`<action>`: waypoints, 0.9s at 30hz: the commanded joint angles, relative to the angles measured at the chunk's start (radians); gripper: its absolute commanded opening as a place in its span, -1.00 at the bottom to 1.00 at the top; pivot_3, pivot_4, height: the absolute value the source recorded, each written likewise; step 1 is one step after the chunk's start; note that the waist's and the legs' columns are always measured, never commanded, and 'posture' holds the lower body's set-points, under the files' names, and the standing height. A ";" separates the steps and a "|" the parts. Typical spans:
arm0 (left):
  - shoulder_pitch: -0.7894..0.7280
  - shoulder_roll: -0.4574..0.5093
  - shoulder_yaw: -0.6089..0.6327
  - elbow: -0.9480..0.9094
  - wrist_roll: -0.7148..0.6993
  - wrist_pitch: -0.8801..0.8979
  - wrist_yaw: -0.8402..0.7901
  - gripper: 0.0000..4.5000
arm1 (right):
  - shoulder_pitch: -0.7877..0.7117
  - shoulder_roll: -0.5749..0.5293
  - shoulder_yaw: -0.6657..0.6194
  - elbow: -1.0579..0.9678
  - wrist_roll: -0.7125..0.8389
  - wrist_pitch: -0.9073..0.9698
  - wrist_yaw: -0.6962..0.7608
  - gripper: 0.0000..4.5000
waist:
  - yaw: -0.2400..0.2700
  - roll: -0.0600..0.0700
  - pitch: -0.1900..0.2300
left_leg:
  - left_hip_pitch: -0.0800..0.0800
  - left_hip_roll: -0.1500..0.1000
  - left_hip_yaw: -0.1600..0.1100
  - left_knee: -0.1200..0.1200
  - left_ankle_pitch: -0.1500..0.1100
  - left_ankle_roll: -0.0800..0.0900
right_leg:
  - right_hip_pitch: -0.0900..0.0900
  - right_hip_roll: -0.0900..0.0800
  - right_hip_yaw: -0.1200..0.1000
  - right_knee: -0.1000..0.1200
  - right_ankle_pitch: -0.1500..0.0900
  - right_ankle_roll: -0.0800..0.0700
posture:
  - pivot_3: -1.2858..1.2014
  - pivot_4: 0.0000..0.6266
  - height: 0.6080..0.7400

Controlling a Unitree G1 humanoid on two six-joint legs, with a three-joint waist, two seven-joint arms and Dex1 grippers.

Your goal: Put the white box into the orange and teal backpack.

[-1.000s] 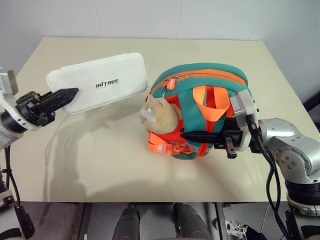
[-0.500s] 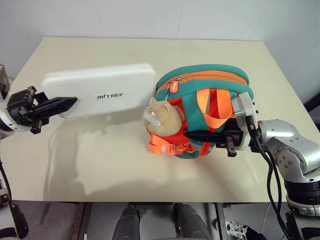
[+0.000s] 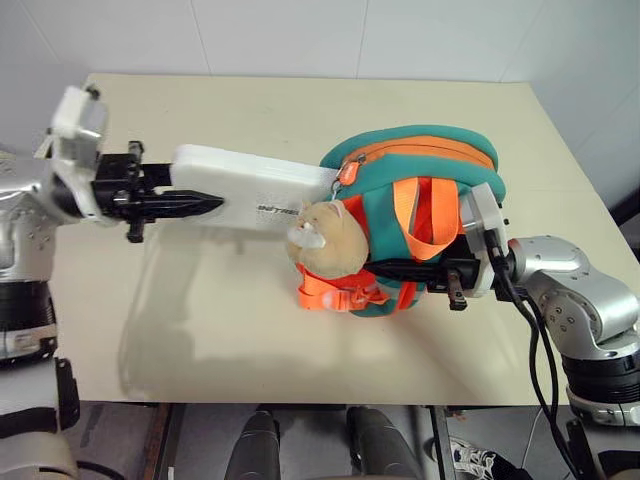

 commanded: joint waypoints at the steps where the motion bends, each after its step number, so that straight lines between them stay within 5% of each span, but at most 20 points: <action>1: -0.073 -0.058 -0.073 0.011 0.079 -0.060 0.020 -0.43 | -0.007 0.001 -0.006 -0.019 0.000 -0.017 0.003 -1.00 | -0.003 0.000 0.000 | 0.000 0.000 0.000 0.000 0.000 0.000 | 0.000 0.000 0.000 0.000 0.000 0.000 | 0.03 -0.52 1.00; 12: -0.159 -0.392 -0.245 0.106 0.264 -0.104 0.244 -0.43 | -0.018 0.018 0.001 -0.002 -0.015 -0.021 -0.001 -1.00 | 0.004 0.000 0.000 | 0.000 0.000 -0.001 0.003 0.000 0.000 | 0.001 0.000 0.000 0.002 0.001 0.002 | 0.03 -0.52 1.00; 21: -0.216 -0.499 -0.304 0.209 0.370 -0.084 0.329 -0.43 | -0.019 0.023 -0.009 -0.015 -0.017 -0.015 -0.023 -1.00 | 0.014 0.000 0.000 | 0.000 -0.001 -0.001 0.006 0.000 0.000 | 0.002 0.000 0.000 0.003 0.001 0.003 | 0.03 -0.52 1.00; 27: -0.253 -0.494 -0.316 0.220 0.399 -0.048 0.325 0.38 | -0.023 0.028 -0.010 -0.013 -0.017 -0.017 -0.037 -1.00 | 0.017 0.000 0.000 | 0.000 -0.001 -0.001 0.006 0.001 0.001 | 0.002 0.000 0.000 0.003 0.001 0.003 | 0.03 -0.52 1.00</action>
